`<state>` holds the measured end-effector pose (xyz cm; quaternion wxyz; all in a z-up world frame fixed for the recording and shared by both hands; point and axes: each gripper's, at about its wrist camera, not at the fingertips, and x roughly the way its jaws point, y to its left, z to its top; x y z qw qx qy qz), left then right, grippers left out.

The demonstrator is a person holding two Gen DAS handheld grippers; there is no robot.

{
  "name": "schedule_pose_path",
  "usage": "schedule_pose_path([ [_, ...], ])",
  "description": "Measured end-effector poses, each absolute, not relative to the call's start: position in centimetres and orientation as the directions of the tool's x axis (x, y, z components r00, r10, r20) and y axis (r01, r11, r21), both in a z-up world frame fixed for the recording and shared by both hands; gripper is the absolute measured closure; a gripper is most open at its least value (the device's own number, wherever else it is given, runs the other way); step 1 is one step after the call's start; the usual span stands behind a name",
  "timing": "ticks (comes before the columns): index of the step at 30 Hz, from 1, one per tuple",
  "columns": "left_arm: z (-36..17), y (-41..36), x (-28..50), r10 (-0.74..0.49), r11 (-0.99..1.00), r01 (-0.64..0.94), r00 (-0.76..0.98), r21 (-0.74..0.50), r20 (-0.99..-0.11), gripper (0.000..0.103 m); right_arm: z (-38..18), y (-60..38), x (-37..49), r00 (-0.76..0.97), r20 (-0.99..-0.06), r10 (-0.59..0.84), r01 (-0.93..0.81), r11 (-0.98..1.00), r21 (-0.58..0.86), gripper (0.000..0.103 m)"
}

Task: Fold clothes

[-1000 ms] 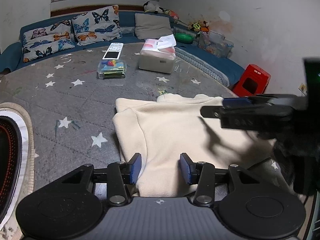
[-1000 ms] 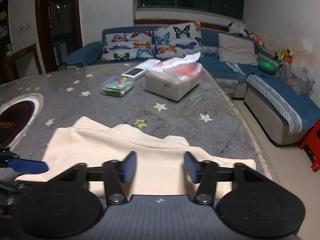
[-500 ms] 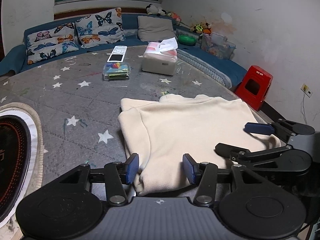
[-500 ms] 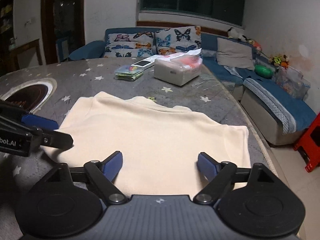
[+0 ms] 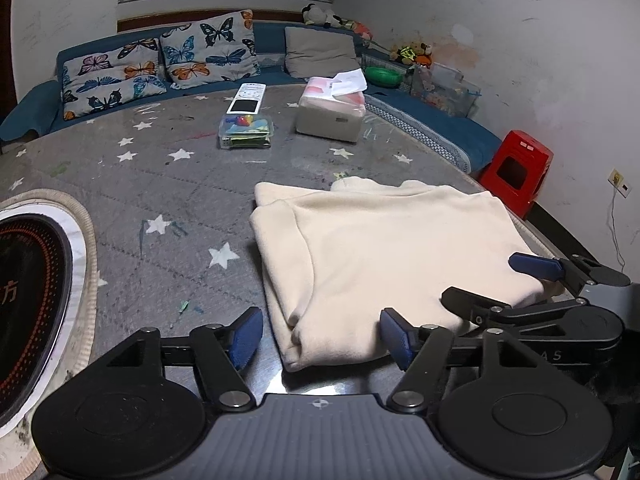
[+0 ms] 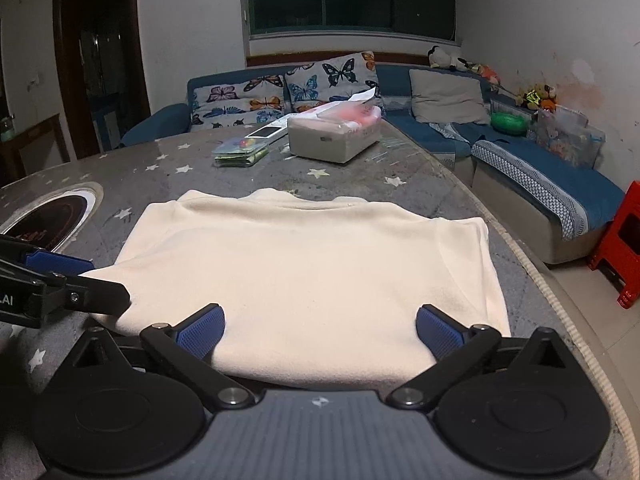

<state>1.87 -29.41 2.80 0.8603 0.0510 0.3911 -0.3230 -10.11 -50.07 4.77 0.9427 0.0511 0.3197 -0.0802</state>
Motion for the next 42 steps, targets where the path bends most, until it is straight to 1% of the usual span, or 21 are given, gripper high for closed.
schedule_pose_path([
  [4, 2.8, -29.2, 1.7, -0.511, 0.789, 0.592, 0.488, -0.162, -0.708, 0.03, 4.6, -50.1, -10.3, 0.794, -0.596, -0.118, 0.189, 0.98, 0.057, 0.0],
  [8, 2.9, -29.1, 1.4, -0.51, 0.792, 0.59, 0.496, -0.158, -0.702, 0.022, 4.5, -50.1, -10.5, 0.801, -0.587, -0.119, 0.192, 0.979, 0.063, 0.0],
  [10, 3.0, -29.0, 1.2, -0.512, 0.793, 0.588, 0.5, -0.16, -0.698, 0.02, 4.4, -50.1, -10.5, 0.805, -0.582, -0.119, 0.195, 0.978, 0.07, 0.0],
  [12, 3.1, -29.0, 1.0, -0.513, 0.794, 0.587, 0.504, -0.161, -0.694, 0.013, 4.4, -50.2, -10.5, 0.806, -0.58, -0.118, 0.196, 0.978, 0.075, 0.0],
  [16, 3.3, -28.9, 0.2, -0.52, 0.789, 0.595, 0.517, -0.15, -0.68, 0.009, 4.4, -50.0, -10.5, 0.804, -0.581, -0.122, 0.198, 0.978, 0.069, 0.0],
  [18, 3.5, -29.0, -0.2, -0.525, 0.788, 0.6, 0.535, -0.14, -0.662, 0.0, 4.4, -49.9, -10.4, 0.802, -0.584, -0.127, 0.199, 0.978, 0.06, 0.0],
  [21, 3.9, -28.7, -0.8, -0.535, 0.791, 0.597, 0.568, -0.134, -0.625, 0.0, 4.4, -49.9, -10.3, 0.8, -0.586, -0.129, 0.2, 0.978, 0.058, 0.0],
  [24, 4.2, -28.5, -1.0, -0.541, 0.797, 0.585, 0.576, -0.153, -0.613, 0.0, 4.4, -49.9, -10.3, 0.8, -0.586, -0.127, 0.198, 0.978, 0.059, 0.0],
  [34, 4.2, -28.0, -1.9, -0.501, 0.819, 0.559, 0.593, -0.125, -0.63, 0.0, 6.1, -49.2, -12.5, 0.803, -0.576, -0.153, 0.225, 0.973, 0.055, 0.0],
  [42, 4.5, -27.8, -3.4, -0.491, 0.811, 0.578, 0.59, -0.09, -0.64, 0.0, 7.2, -48.1, -15.5, 0.797, -0.576, -0.183, 0.261, 0.964, 0.055, 0.0],
])
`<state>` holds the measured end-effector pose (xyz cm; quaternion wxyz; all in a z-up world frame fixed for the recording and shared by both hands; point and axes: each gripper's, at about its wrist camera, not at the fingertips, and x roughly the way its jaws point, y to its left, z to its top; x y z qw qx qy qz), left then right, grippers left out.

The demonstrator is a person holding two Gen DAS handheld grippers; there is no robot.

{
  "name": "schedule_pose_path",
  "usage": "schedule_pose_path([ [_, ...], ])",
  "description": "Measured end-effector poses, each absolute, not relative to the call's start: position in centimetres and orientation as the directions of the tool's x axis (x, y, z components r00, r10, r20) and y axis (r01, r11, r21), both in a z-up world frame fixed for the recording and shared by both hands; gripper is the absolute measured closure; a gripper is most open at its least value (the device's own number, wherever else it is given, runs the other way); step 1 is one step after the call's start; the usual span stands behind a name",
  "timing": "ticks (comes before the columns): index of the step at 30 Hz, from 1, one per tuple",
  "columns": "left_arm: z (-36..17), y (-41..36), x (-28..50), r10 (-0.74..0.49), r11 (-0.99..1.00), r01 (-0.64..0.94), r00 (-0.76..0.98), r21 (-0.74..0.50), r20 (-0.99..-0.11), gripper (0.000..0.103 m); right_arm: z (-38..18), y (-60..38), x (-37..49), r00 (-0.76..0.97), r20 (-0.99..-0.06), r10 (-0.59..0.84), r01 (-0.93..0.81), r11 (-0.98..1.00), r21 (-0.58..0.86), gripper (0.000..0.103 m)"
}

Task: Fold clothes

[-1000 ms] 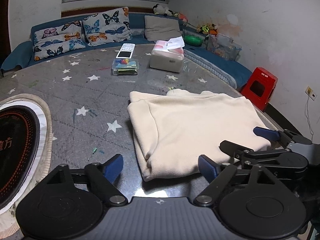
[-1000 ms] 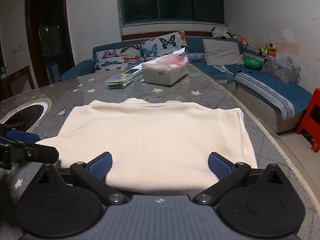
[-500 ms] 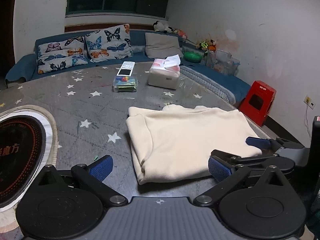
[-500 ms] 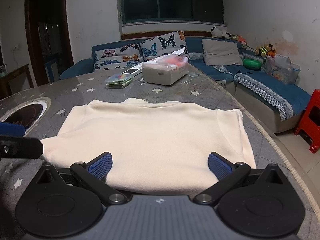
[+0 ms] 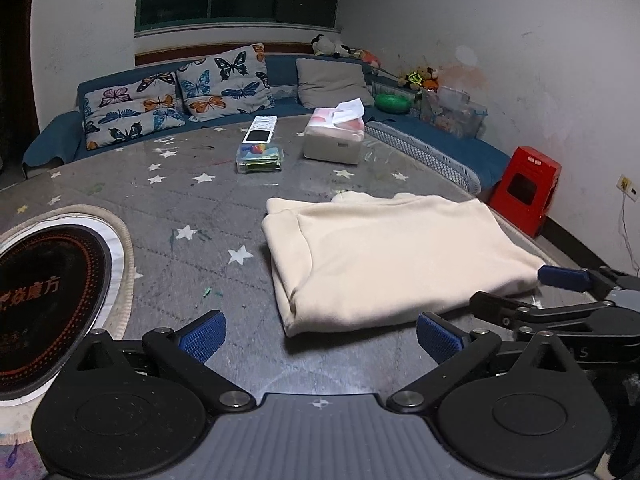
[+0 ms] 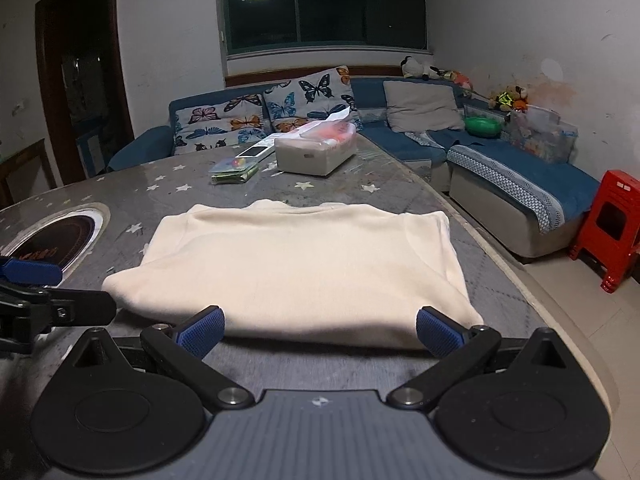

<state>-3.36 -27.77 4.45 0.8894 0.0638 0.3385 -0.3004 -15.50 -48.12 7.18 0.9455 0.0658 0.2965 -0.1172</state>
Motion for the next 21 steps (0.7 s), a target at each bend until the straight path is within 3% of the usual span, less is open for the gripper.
schedule_pose_path([
  [21, 4.5, -26.3, -5.7, -0.471, 0.82, 0.567, 0.59, -0.08, -0.655, 0.0, 7.9, -45.5, -19.3, 0.789, -0.578, -0.208, 0.319, 0.943, 0.095, 0.0],
])
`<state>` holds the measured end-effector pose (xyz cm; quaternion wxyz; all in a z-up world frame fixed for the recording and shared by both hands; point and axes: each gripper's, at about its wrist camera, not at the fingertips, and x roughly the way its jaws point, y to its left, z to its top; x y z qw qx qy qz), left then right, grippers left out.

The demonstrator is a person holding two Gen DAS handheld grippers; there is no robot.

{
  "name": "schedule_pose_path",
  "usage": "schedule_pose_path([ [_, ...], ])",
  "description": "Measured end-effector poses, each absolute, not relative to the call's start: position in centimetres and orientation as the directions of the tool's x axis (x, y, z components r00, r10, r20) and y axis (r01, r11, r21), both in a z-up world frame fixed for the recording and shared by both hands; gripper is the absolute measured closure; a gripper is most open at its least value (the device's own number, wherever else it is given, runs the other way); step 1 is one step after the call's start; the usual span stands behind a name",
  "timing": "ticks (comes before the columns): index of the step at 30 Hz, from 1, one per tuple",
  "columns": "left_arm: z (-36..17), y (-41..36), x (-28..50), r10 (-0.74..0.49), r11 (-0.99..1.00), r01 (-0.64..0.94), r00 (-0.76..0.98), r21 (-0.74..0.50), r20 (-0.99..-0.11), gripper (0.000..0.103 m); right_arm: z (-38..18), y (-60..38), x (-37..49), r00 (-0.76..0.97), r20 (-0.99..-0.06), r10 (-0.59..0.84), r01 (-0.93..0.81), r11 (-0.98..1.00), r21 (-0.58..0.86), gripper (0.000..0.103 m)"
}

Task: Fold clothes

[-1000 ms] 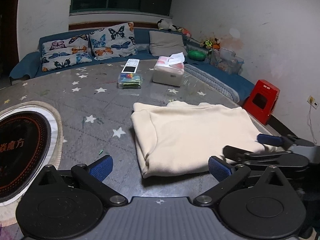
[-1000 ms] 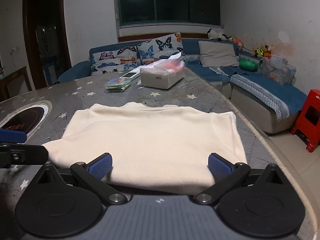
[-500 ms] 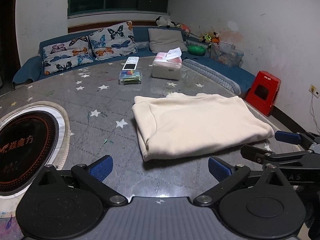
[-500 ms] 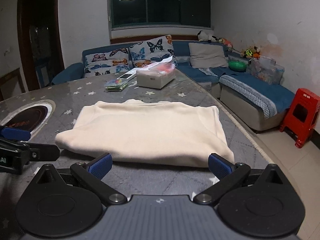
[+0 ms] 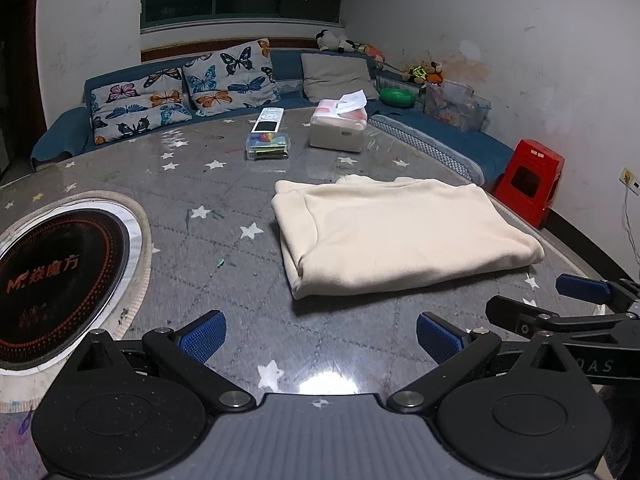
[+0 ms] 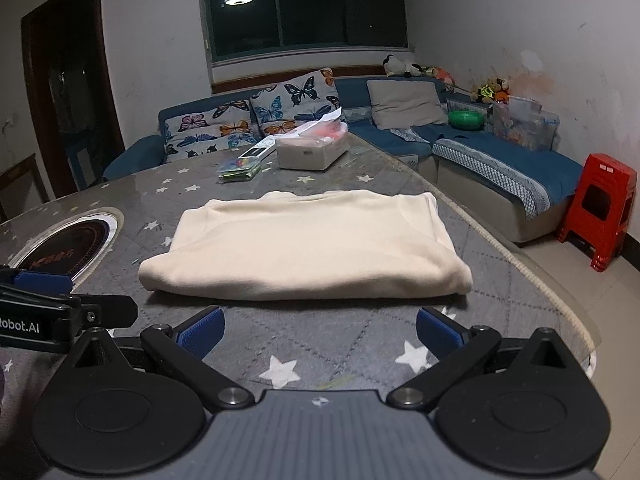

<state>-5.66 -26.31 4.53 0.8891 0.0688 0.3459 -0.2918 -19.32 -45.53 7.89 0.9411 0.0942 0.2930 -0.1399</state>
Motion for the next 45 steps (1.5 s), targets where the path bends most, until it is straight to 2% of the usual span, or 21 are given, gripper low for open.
schedule_pose_path([
  [45, 4.7, -25.7, -8.5, -0.471, 0.802, 0.596, 0.588, -0.042, -0.657, 0.0, 8.9, -44.4, -21.4, 0.801, -0.562, -0.207, 0.323, 0.939, 0.115, 0.0],
])
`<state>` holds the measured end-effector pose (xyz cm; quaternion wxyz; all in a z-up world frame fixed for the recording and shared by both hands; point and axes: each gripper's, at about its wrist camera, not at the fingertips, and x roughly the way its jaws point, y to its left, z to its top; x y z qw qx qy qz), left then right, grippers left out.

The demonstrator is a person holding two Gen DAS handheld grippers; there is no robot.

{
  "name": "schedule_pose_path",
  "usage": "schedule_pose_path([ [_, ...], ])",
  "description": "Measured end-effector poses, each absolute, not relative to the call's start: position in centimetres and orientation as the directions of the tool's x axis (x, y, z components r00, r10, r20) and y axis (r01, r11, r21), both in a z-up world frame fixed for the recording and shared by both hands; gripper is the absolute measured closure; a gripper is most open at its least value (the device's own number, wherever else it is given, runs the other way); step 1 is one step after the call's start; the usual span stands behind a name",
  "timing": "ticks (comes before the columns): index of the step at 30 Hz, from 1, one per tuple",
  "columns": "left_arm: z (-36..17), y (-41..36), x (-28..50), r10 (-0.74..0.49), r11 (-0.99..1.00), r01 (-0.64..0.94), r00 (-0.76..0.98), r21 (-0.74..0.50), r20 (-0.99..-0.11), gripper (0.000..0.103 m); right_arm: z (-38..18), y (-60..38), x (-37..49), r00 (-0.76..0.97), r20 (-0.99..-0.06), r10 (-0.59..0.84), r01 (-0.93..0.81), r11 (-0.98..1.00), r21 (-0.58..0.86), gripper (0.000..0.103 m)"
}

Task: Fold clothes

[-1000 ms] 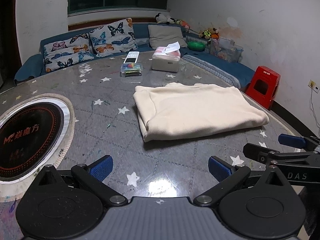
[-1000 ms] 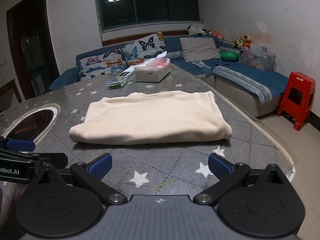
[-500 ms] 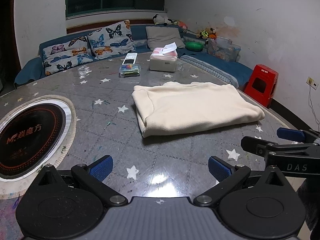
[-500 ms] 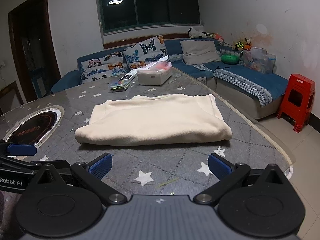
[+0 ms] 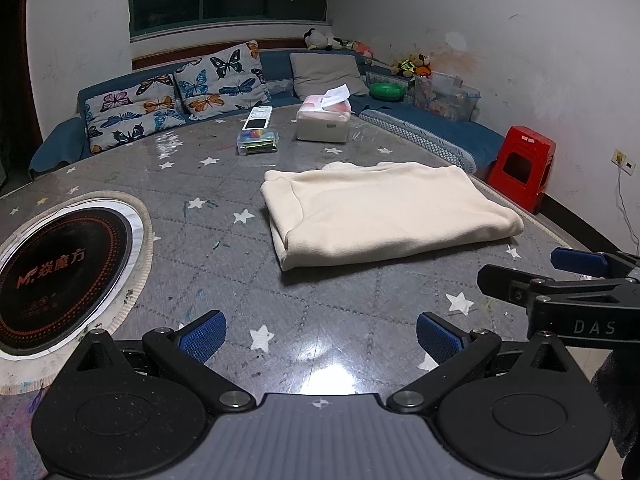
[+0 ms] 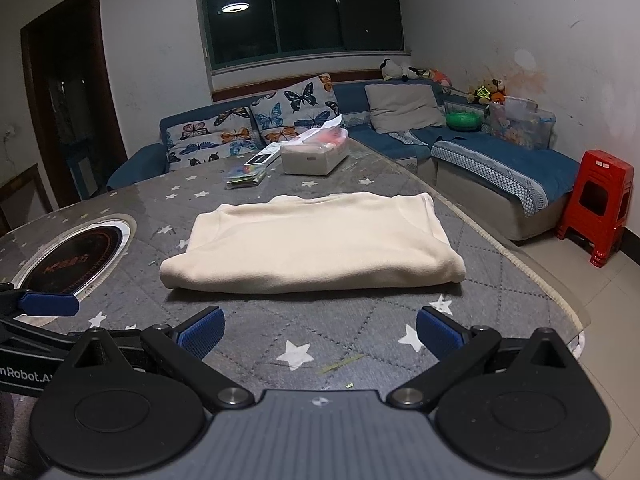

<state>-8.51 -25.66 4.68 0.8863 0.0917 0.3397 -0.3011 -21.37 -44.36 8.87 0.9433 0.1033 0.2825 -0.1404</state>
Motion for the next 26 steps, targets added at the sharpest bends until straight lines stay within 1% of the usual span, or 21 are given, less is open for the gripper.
schedule_pose_path([
  [26, 4.19, -25.55, -7.54, -0.454, 0.815, 0.577, 0.589, -0.044, -0.669, 0.0, 8.2, -44.3, -20.72, 0.795, -0.573, -0.199, 0.322, 0.939, 0.121, 0.0],
])
